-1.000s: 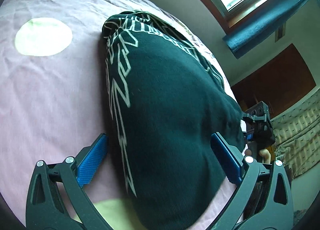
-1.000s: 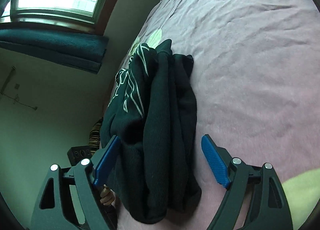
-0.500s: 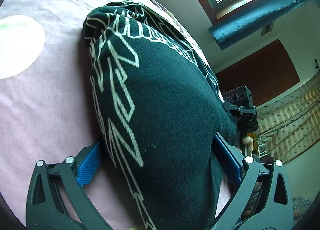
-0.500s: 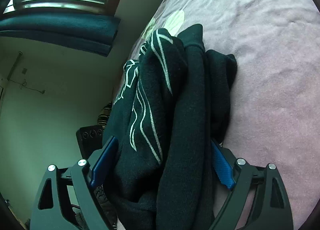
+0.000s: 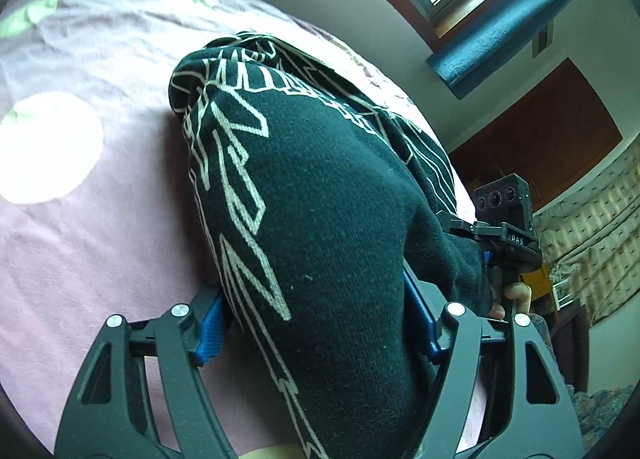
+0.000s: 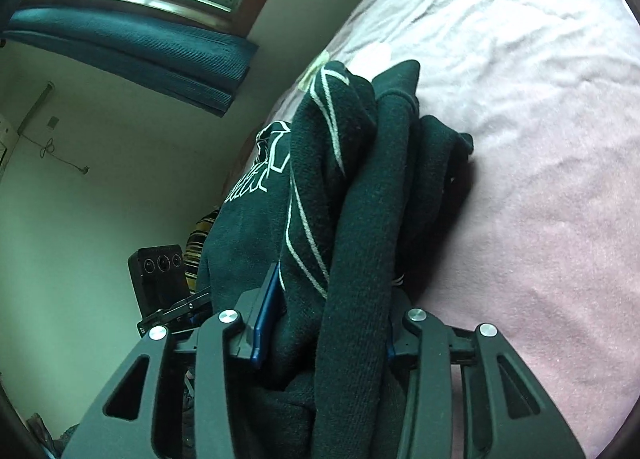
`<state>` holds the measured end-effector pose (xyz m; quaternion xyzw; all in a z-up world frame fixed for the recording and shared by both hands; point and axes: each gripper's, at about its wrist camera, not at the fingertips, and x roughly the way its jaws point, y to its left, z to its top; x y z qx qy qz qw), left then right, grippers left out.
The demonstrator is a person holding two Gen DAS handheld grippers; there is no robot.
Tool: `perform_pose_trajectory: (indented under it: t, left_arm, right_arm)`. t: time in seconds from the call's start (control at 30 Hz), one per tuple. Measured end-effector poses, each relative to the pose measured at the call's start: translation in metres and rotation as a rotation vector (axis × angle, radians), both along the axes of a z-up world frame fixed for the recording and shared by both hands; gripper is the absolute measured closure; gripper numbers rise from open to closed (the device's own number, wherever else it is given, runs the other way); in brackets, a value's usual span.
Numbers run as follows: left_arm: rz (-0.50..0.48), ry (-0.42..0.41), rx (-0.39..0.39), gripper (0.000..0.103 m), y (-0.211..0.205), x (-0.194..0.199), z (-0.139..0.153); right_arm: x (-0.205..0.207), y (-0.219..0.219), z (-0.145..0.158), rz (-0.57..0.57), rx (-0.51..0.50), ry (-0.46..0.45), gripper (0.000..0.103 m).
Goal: Fold small clothes
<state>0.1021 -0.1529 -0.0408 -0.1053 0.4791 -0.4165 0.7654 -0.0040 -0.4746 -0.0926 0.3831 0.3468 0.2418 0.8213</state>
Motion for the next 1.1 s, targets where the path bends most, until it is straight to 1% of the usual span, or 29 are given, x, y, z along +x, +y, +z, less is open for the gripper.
perform_pose_trajectory:
  t: [0.07, 0.13, 0.33, 0.43, 0.5, 0.6, 0.67, 0.7, 0.73, 0.77, 0.8, 0.87, 0.93, 0.97, 1.03, 1.1]
  left_arm:
    - [0.019, -0.032, 0.015, 0.031, 0.007, 0.000, 0.007]
    - [0.034, -0.043, 0.029, 0.031, 0.018, 0.004, 0.011]
    - [0.097, -0.042, 0.038, 0.031, 0.055, 0.023, 0.013]
    - [0.104, -0.023, 0.035, 0.031, 0.065, 0.032, 0.008]
    - [0.103, 0.001, 0.029, 0.030, 0.068, 0.036, -0.002]
    - [0.103, 0.000, 0.008, 0.028, 0.070, 0.037, -0.011]
    - [0.108, 0.009, -0.007, 0.027, 0.071, 0.038, -0.013]
    - [0.107, 0.009, -0.007, 0.026, 0.072, 0.037, -0.013]
    - [0.106, 0.005, -0.004, 0.024, 0.072, 0.036, -0.012]
    - [0.109, 0.001, 0.004, 0.021, 0.071, 0.036, -0.009]
    - [0.115, -0.001, 0.014, 0.020, 0.071, 0.033, -0.007]
    - [0.120, -0.008, 0.032, 0.017, 0.072, 0.027, -0.004]
    - [0.116, -0.018, 0.033, 0.014, 0.078, 0.017, -0.003]
    - [0.108, -0.013, 0.018, 0.012, 0.080, 0.011, -0.003]
    - [0.101, 0.004, -0.013, 0.012, 0.086, 0.001, -0.006]
    - [0.100, 0.011, -0.029, 0.012, 0.089, -0.008, -0.008]
  right_arm:
    - [0.006, 0.008, 0.001, 0.007, 0.006, -0.004, 0.062]
    - [0.013, 0.017, 0.001, 0.022, 0.004, -0.005, 0.062]
    - [0.042, 0.045, 0.001, 0.068, 0.021, -0.011, 0.062]
    - [0.053, 0.054, -0.004, 0.082, 0.036, -0.003, 0.062]
    - [0.056, 0.055, -0.010, 0.077, 0.047, 0.008, 0.063]
    - [0.054, 0.048, -0.022, 0.074, 0.091, 0.022, 0.063]
    - [0.052, 0.047, -0.024, 0.082, 0.111, 0.021, 0.062]
    - [0.051, 0.047, -0.023, 0.081, 0.104, 0.020, 0.059]
    - [0.051, 0.050, -0.020, 0.077, 0.099, 0.019, 0.057]
    - [0.050, 0.050, -0.018, 0.070, 0.091, 0.021, 0.050]
    - [0.047, 0.050, -0.016, 0.061, 0.077, 0.030, 0.037]
    - [0.041, 0.052, -0.012, 0.037, 0.050, 0.037, 0.031]
    - [0.026, 0.050, -0.011, 0.016, 0.057, 0.032, 0.027]
    - [0.016, 0.049, -0.011, 0.007, 0.062, 0.034, 0.025]
    - [-0.002, 0.049, -0.011, -0.001, 0.072, 0.022, 0.023]
    - [-0.018, 0.054, -0.011, 0.012, 0.058, 0.012, 0.021]
